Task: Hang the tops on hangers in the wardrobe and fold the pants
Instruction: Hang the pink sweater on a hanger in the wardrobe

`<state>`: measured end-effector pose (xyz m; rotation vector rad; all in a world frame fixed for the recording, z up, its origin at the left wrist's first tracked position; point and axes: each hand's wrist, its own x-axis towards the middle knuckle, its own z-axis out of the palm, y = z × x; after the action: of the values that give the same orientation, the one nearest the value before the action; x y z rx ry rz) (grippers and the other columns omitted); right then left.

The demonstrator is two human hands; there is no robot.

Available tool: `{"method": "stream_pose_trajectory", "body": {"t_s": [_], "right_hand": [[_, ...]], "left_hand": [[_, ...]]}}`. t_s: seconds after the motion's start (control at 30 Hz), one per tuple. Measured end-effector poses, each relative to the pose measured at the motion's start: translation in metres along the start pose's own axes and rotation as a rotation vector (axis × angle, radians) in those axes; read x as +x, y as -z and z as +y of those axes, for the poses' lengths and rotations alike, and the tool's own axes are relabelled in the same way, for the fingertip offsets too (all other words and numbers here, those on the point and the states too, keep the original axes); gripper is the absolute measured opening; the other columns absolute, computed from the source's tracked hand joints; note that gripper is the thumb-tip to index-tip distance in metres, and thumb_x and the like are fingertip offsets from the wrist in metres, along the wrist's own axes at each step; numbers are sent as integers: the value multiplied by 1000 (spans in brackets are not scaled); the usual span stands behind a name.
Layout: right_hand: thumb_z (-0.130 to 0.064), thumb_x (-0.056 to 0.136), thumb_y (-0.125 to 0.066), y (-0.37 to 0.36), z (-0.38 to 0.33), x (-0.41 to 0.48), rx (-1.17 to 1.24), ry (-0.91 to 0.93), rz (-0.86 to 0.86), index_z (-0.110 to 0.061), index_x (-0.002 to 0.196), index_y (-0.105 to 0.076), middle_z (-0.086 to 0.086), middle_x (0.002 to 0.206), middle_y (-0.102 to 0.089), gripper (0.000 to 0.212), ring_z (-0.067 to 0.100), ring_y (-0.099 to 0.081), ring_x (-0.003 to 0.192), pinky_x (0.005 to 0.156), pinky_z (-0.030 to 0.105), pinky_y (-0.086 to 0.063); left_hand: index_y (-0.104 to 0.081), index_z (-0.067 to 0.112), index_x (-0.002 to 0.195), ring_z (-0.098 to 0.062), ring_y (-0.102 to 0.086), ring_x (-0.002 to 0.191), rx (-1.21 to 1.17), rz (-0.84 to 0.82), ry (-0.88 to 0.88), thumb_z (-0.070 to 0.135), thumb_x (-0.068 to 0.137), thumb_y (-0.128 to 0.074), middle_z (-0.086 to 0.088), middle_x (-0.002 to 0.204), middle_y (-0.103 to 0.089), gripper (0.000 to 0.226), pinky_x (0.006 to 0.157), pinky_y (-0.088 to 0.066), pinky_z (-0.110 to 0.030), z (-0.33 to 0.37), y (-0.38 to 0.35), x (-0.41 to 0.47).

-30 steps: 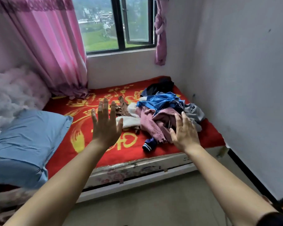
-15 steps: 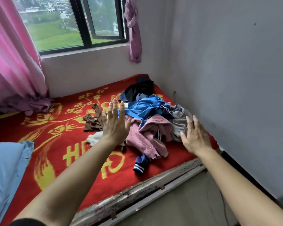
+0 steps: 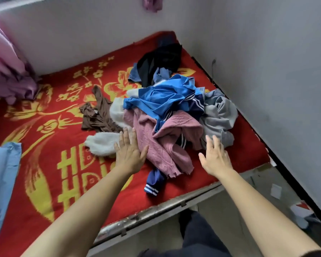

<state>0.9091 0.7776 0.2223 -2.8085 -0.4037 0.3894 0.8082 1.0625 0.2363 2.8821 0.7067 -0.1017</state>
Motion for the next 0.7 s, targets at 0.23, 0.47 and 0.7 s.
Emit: {"method": "stream_pose_trajectory", "body": {"t_s": [0.23, 0.47, 0.7], "right_hand": [[-39, 97, -55, -57, -10, 108, 33, 97, -215, -15, 158, -12, 16, 164, -10, 79, 35, -22, 148, 115, 49, -27], [-38, 95, -61, -183, -30, 132, 198, 143, -339, -19, 159, 6, 20, 160, -24, 95, 37, -37, 139, 112, 45, -33], [-21, 98, -46, -281, -69, 117, 313, 104, -577, -22, 152, -35, 16, 139, -55, 55, 35, -53, 124, 100, 40, -41]], "left_hand": [[-10, 20, 157, -35, -6, 149, -263, -122, 347, 57, 96, -43, -20, 162, -3, 79, 118, -14, -48, 10, -70, 57], [-1, 4, 155, -25, -18, 149, -907, -223, 926, 54, 94, -53, -14, 163, -12, 94, 121, -16, -37, -13, -199, 102], [-64, 4, 94, -20, -54, 86, -898, 11, 900, 21, 90, -50, -9, 91, -66, 23, 79, -43, -32, -47, -261, 150]]}}
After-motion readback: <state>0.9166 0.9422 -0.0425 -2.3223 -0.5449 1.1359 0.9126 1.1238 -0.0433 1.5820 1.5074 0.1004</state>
